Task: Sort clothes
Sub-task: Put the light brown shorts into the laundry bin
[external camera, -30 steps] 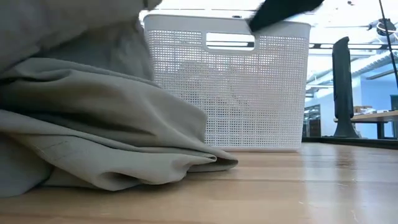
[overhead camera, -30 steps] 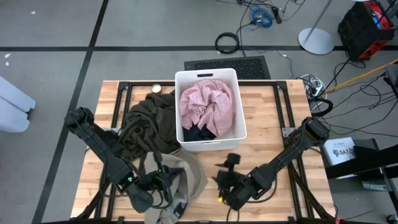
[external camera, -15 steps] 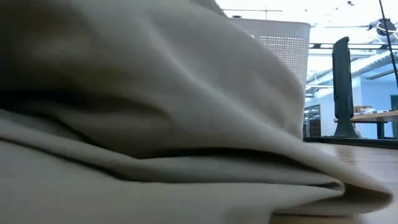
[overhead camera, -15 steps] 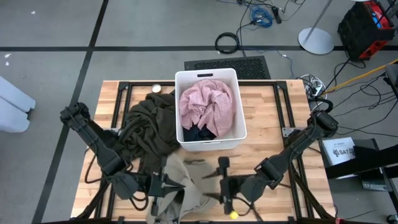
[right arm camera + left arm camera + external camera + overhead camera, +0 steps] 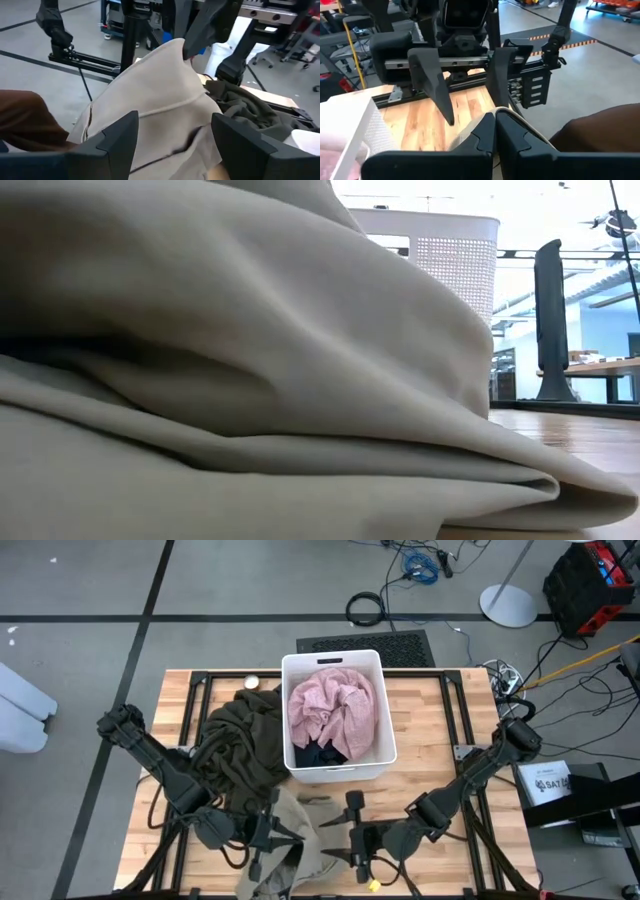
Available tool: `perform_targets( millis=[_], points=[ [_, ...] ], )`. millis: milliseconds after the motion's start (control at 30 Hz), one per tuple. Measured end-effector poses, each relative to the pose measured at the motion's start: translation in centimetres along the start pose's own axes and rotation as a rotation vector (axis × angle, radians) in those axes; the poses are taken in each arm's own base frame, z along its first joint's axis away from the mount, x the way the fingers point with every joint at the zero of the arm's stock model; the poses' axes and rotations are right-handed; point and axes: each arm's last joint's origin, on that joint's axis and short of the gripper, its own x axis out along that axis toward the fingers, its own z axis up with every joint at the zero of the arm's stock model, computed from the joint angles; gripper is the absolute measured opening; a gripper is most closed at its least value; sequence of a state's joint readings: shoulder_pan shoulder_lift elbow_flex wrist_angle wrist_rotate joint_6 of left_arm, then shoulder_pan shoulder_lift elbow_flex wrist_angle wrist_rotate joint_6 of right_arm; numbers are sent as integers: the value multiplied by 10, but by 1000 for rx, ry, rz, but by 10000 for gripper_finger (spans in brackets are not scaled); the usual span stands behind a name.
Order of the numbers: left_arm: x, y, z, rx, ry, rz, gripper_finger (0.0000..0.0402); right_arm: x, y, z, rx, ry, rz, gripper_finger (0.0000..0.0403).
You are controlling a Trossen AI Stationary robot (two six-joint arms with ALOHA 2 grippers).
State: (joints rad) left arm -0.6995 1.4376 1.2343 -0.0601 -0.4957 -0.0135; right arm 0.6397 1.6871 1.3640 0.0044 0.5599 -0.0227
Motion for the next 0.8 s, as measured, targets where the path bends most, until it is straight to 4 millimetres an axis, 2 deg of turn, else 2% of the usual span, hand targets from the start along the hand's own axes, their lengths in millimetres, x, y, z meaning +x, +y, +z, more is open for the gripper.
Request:
perform_targets(
  millis=[367, 467, 567, 733, 800],
  points=[
    [13, 13, 2, -34, -37, -74, 10, 9, -14, 2, 46, -17, 72, 237],
    [14, 16, 3, -39, -43, -78, 11, 9, -14, 2, 46, -21, 70, 222],
    [15, 18, 3, -43, -46, -73, 11, 9, -14, 2, 50, -21, 66, 172],
    [16, 19, 2, -87, -33, -70, 24, 10, -14, 2, 57, -18, 66, 25],
    [16, 19, 0, -84, -8, -69, 46, 10, -14, 1, 64, -13, 68, 13]
  ],
)
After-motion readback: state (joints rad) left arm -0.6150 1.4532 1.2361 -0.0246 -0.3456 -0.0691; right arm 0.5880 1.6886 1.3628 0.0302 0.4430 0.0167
